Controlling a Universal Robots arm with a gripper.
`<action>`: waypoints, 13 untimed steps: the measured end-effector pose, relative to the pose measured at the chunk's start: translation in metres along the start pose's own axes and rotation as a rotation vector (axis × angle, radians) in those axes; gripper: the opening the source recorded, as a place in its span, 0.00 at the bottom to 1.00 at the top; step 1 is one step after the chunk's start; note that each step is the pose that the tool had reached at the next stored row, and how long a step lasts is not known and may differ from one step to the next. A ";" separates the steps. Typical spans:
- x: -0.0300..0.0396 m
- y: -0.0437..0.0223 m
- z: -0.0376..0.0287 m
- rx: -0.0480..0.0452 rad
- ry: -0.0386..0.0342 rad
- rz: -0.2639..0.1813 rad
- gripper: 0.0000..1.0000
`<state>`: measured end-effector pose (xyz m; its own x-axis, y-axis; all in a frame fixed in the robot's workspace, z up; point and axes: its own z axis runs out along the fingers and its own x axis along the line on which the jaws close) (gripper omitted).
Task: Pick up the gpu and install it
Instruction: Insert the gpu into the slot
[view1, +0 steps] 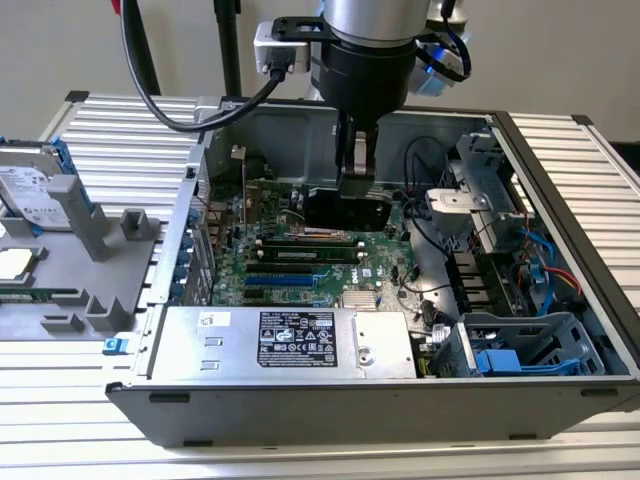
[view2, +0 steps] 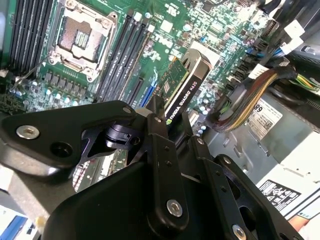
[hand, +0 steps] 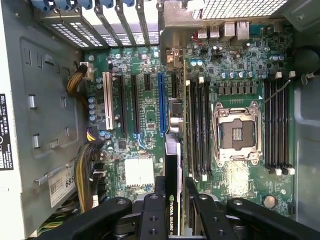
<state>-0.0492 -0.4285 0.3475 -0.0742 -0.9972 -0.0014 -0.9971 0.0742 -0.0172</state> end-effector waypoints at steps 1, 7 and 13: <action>0.0000 0.0000 0.0002 0.0000 0.0001 0.000 0.00; -0.0003 0.0001 0.0018 0.0000 0.0001 0.000 0.00; -0.0003 0.0002 0.0039 0.0000 0.0000 0.000 0.00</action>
<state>-0.0493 -0.4282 0.3436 -0.0741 -0.9972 -0.0013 -0.9971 0.0742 -0.0172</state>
